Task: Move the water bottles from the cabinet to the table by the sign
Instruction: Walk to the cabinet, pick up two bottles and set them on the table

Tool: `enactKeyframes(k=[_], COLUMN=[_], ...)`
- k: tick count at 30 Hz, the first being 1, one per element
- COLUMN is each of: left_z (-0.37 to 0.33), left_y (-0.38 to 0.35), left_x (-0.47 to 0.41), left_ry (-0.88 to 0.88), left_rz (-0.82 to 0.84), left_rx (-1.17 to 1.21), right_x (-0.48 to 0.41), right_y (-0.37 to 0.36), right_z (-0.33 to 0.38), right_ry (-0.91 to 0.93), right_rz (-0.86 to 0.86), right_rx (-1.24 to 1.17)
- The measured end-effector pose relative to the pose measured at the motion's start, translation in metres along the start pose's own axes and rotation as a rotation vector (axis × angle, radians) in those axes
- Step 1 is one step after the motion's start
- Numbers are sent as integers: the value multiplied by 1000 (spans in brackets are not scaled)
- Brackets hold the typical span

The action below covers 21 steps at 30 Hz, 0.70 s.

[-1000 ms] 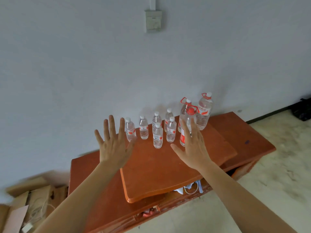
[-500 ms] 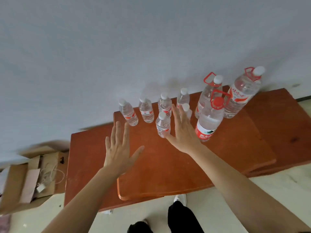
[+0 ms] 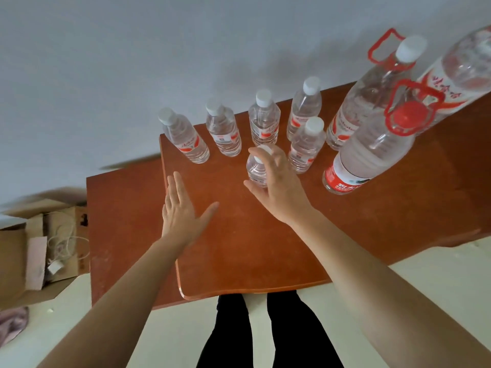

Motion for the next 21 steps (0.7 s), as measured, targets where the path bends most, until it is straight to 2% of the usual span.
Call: enactKeyframes(k=[5,8,12,17,21], left_z=[-2,-14,-19,-6,12], left_y=[20,28,12,-7,-21], left_x=[-82,-119,-140,-121,-84], left_ry=[111,64,87,97,112], left_rz=[-180,-291,-386,-411,-350], left_rx=[485,612,663,576,523], right_x=[-4,-12,-14,0,5], right_y=[-21,-32,-39,-62,-85], right_z=[-3,-12,-23,-48,-58], right_ry=[32,47,98,-187,-280], right_rz=[-193,-316,-437,-462,-456], right_rx=[-32,-35,-41,-305,-365])
Point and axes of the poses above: each hand's wrist, its own x-axis away from the middle knuckle, its own y-axis out of the back of the hand, z = x × y, the point moved 5 cm from there along -x, towards the middle knuckle, and after that the axes turned 5 degrees about -x, right-handed, at the moved point
